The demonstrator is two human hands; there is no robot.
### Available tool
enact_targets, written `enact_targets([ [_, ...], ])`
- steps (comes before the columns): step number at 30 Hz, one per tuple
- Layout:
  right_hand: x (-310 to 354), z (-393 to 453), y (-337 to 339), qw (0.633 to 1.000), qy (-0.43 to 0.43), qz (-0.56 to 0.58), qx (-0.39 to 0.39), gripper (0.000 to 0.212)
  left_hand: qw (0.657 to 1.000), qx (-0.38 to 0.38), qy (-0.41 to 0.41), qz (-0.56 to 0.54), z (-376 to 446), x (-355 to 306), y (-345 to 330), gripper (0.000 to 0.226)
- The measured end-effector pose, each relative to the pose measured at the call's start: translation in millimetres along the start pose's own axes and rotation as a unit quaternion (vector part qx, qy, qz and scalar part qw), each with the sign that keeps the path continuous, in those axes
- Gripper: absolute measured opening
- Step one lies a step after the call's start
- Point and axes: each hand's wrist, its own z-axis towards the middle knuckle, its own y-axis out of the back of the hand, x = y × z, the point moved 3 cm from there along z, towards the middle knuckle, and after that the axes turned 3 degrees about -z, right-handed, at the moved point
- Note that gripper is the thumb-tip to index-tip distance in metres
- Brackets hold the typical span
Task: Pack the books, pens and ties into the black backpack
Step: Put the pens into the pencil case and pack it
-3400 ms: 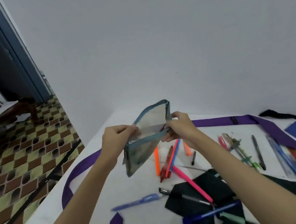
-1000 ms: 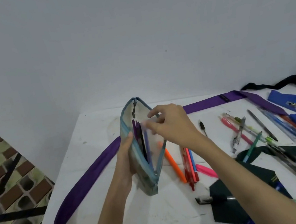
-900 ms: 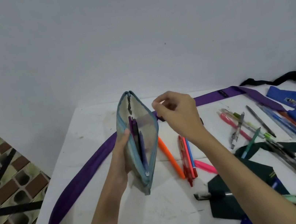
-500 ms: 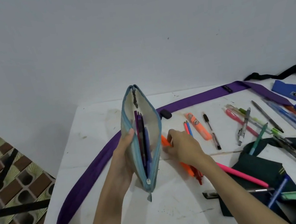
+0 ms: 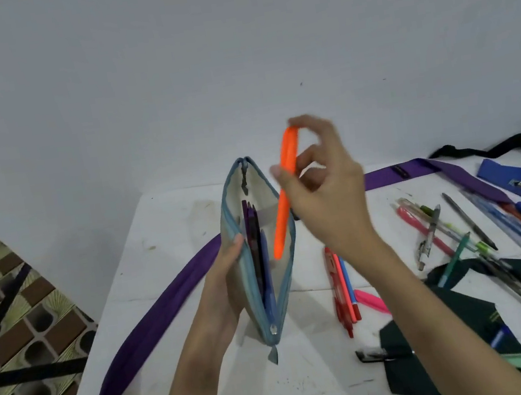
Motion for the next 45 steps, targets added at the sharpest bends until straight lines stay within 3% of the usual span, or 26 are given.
enact_targets([
  [4,-14.5,-13.0,-24.9,0.975,-0.008,-0.169,0.147,0.047,1.000,-0.007,0.005,-0.006,-0.9,-1.0,1.7,0.028],
  [7,-21.3,-13.6,-30.7,0.953,0.008,-0.233,0.191,0.042,1.000,-0.014,-0.001,-0.002,-1.2,-1.2,2.9,0.037],
  [9,-21.2,-12.2,-28.4,0.963,0.010,-0.206,0.175,0.032,1.000,-0.021,0.002,0.003,0.2,0.3,4.3,0.041],
  [13,-28.8,-4.1,-13.1,0.996,-0.048,-0.064,0.050,0.006,0.999,-0.045,0.022,0.019,1.1,1.2,5.6,0.055],
  [17,-63.5,-7.6,4.8,0.988,-0.139,-0.072,-0.007,0.004,0.998,-0.034,0.031,0.036,0.6,1.8,6.8,0.058],
  [19,-87.2,-16.7,9.5,0.967,-0.180,-0.169,0.057,0.009,0.998,-0.030,0.027,0.045,0.4,1.6,6.3,0.061],
  [23,-118.5,-44.8,14.3,0.886,-0.224,-0.351,0.202,0.022,0.998,-0.022,0.031,0.041,1.9,3.7,4.9,0.063],
  [27,-119.5,-59.3,12.9,0.836,-0.195,-0.444,0.256,0.029,0.998,-0.017,0.038,0.036,2.4,5.2,3.0,0.058],
  [30,-119.3,-59.1,11.1,0.827,-0.181,-0.468,0.253,0.024,0.998,-0.024,0.047,0.024,2.9,7.3,3.2,0.045],
  [33,-121.9,-53.2,10.9,0.847,-0.222,-0.420,0.240,0.032,0.999,-0.024,0.046,0.011,2.5,9.3,1.7,0.035],
  [35,-119.7,-44.2,16.8,0.882,-0.260,-0.343,0.192,0.029,0.999,-0.022,0.047,0.001,2.2,10.4,0.2,0.034],
  [39,-75.5,-15.7,45.4,0.961,-0.262,-0.080,-0.031,0.011,0.999,-0.020,0.047,0.005,1.7,11.4,-2.4,0.046],
  [41,-42.1,-2.6,59.5,0.964,-0.220,0.068,-0.130,0.010,0.999,-0.017,0.047,0.011,2.0,12.8,-3.8,0.052],
  [43,-16.0,4.2,62.0,0.963,-0.186,0.134,-0.139,0.007,0.999,-0.011,0.043,0.021,2.6,14.1,-4.9,0.057],
  [45,-3.1,2.7,52.0,0.968,-0.175,0.148,-0.098,0.004,0.999,-0.005,0.037,0.031,2.7,15.0,-5.9,0.058],
])
